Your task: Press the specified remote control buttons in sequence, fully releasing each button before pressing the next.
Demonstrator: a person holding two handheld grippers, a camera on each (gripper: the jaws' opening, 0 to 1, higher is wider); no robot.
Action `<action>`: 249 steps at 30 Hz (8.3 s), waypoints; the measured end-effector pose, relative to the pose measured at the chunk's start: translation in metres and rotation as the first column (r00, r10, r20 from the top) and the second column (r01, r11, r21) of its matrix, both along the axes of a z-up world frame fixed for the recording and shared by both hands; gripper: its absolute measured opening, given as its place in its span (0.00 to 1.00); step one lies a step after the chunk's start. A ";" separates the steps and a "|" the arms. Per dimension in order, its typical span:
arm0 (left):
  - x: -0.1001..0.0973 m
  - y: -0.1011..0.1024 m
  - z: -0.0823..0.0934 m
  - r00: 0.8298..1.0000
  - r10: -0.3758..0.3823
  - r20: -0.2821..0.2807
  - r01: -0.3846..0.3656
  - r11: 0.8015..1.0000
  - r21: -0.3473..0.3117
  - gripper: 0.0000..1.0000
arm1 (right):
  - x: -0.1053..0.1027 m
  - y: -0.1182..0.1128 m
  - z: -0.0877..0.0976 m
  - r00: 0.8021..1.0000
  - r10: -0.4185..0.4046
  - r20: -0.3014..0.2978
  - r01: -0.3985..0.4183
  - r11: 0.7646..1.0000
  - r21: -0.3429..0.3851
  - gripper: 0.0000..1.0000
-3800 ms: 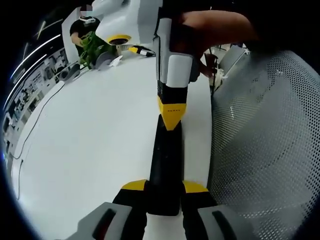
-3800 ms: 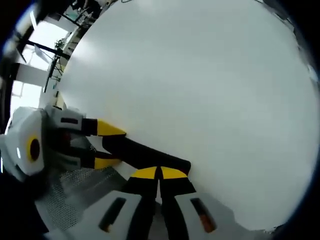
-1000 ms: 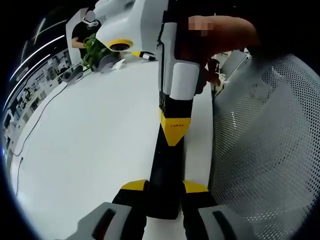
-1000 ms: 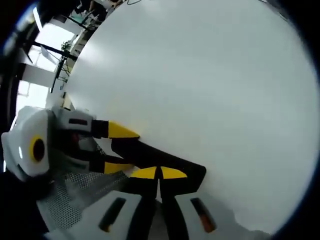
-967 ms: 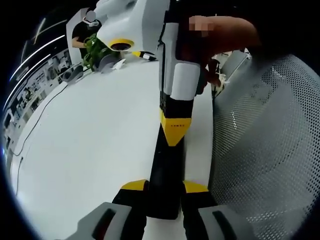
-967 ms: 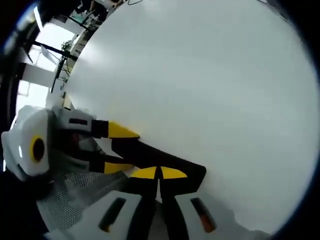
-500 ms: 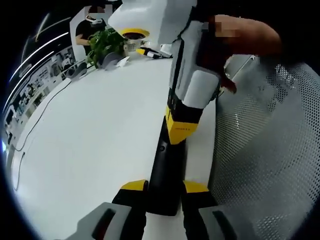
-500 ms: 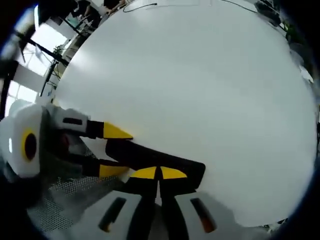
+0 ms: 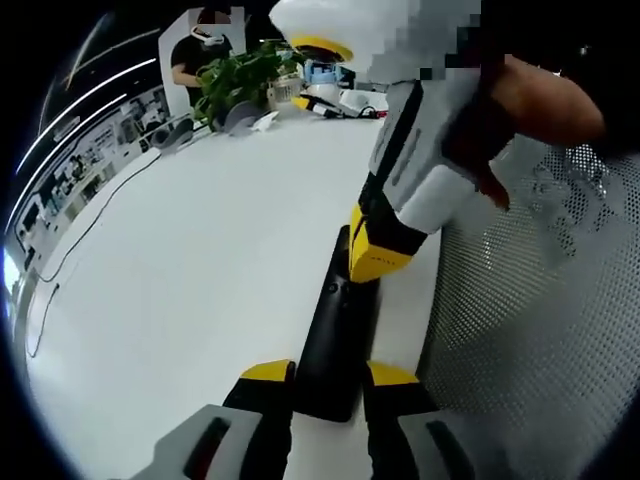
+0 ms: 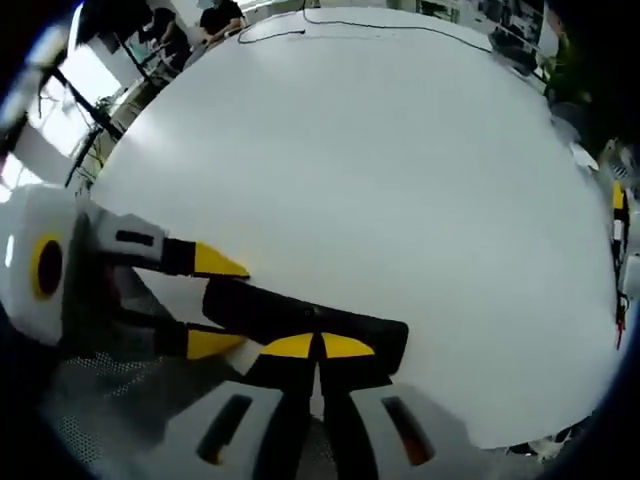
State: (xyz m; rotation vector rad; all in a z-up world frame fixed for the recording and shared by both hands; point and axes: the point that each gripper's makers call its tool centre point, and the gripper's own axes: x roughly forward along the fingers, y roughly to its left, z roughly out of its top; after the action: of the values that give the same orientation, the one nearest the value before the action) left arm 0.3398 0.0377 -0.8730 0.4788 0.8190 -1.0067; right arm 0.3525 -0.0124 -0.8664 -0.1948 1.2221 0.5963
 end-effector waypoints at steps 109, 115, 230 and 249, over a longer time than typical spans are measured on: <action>-0.005 -0.007 0.001 0.958 -0.286 -0.017 0.287 0.957 0.051 0.25 | 0.002 -0.013 0.001 0.994 -0.069 -0.087 0.064 0.996 -0.057 0.00; -0.004 -0.008 0.000 0.961 -0.274 -0.027 0.275 0.960 0.048 0.25 | 0.004 -0.013 -0.001 0.998 -0.037 -0.055 0.034 0.998 -0.055 0.00; 0.005 -0.019 0.004 0.973 -0.230 -0.012 0.230 0.973 0.018 0.26 | -0.002 -0.011 0.004 0.962 -0.186 -0.199 0.196 0.980 0.034 0.00; 0.000 -0.024 0.001 0.972 -0.234 -0.005 0.234 0.972 0.008 0.28 | -0.013 -0.010 0.001 0.962 -0.147 -0.231 0.152 0.988 0.003 0.00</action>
State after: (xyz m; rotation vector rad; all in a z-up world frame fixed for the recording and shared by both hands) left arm 0.3402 0.0141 -0.8719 0.5905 0.7832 -1.2222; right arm 0.3398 -0.0227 -0.8649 -0.0143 1.4401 0.5087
